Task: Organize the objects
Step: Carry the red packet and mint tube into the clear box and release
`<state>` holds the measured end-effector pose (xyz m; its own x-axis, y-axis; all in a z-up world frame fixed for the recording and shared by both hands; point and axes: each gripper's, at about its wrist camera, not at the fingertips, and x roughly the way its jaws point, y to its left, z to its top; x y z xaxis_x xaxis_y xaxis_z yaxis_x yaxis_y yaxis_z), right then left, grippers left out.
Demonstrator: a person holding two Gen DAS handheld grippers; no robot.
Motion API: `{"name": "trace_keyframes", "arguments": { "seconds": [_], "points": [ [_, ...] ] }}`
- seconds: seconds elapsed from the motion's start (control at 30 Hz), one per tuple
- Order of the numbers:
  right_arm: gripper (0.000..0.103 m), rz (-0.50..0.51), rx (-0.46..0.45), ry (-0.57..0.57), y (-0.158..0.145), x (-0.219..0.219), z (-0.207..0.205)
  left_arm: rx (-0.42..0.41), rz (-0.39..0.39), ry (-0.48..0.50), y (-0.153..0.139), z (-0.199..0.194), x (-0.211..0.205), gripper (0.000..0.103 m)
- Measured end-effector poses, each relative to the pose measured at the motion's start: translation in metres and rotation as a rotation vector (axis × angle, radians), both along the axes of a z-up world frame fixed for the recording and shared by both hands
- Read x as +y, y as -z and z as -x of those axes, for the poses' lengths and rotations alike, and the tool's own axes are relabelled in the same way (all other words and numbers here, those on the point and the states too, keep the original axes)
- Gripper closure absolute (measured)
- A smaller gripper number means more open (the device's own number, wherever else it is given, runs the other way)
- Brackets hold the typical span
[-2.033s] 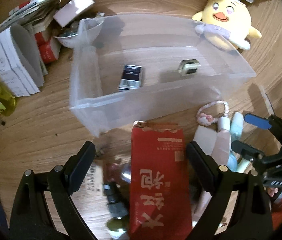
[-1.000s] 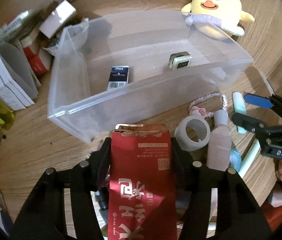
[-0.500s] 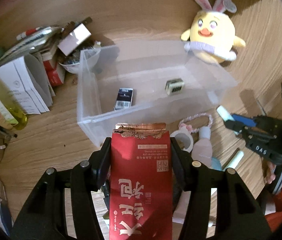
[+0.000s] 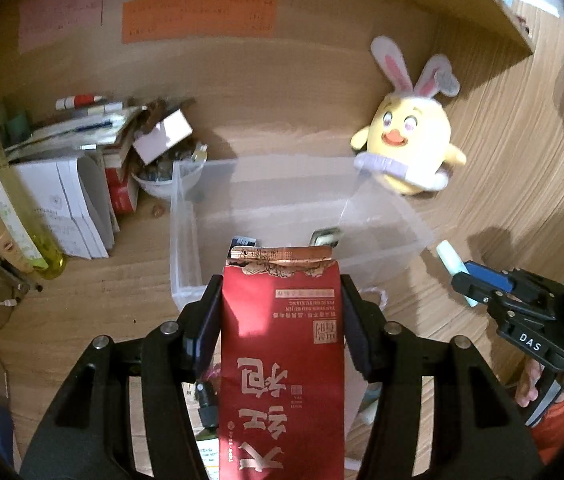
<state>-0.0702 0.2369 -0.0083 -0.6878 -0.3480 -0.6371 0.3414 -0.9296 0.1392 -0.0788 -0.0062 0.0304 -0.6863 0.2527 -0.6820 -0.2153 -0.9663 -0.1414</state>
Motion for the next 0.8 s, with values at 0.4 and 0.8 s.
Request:
{"name": "trace_keyframes", "arguments": {
  "seconds": [0.4, 0.8],
  "points": [
    [0.08, 0.04, 0.095, -0.028, -0.032, -0.021, 0.025, 0.08, -0.008, -0.017, -0.026, 0.013, 0.008, 0.049],
    [0.08, 0.046, 0.109, -0.05, -0.041, -0.035, 0.065, 0.084, -0.022, -0.044, -0.03, 0.046, 0.007, 0.049]
  ]
}}
